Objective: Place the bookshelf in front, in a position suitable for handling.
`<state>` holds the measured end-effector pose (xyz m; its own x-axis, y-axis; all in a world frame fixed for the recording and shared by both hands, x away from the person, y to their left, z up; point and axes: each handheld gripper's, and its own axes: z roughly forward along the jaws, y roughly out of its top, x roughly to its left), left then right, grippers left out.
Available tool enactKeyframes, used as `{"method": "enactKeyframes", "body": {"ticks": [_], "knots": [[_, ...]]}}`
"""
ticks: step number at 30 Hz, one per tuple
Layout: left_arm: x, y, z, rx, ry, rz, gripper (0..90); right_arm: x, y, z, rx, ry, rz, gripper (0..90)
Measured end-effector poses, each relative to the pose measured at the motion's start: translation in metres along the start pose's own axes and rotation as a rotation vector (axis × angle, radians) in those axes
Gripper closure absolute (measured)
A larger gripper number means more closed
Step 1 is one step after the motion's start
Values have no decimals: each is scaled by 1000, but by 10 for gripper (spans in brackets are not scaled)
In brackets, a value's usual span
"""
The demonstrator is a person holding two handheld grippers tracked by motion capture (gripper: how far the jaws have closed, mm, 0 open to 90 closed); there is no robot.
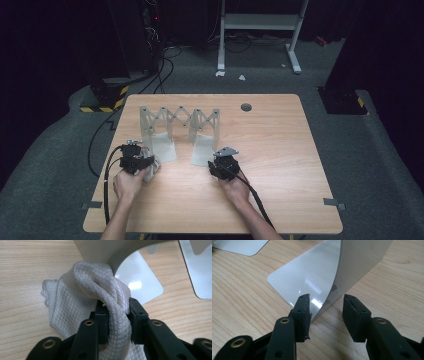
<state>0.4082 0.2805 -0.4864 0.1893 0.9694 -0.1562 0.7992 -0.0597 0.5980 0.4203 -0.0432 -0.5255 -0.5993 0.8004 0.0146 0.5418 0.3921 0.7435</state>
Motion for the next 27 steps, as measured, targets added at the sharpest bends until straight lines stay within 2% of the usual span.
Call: {"method": "enactKeyframes", "body": {"ticks": [3, 6, 11, 14, 17, 19, 22, 27], "knots": [[-3, 0, 2, -3, 10, 5, 668, 0, 0, 0, -1, -6, 3, 554], [-4, 0, 3, -10, 8, -13, 643, -1, 0, 0, 0, -12, 11, 550], [-5, 0, 4, -17, 24, -21, 622, -1, 0, 0, -3, -23, 25, 558], [-5, -1, 5, -14, 57, -9, 680, 0, 0, -3, -18, -29, 19, 608], [-2, -4, 6, -13, 60, -33, 733, 1, 3, -7, -51, -23, 27, 675], [-1, -5, 6, -12, 60, -40, 745, 2, 6, -9, -62, -33, 20, 733], [2, -5, 4, -8, 75, -41, 753, 1, 8, -10, -61, -40, 25, 763], [18, -9, 0, -20, 87, -84, 756, -5, 4, -15, -67, -58, 30, 800]]}}
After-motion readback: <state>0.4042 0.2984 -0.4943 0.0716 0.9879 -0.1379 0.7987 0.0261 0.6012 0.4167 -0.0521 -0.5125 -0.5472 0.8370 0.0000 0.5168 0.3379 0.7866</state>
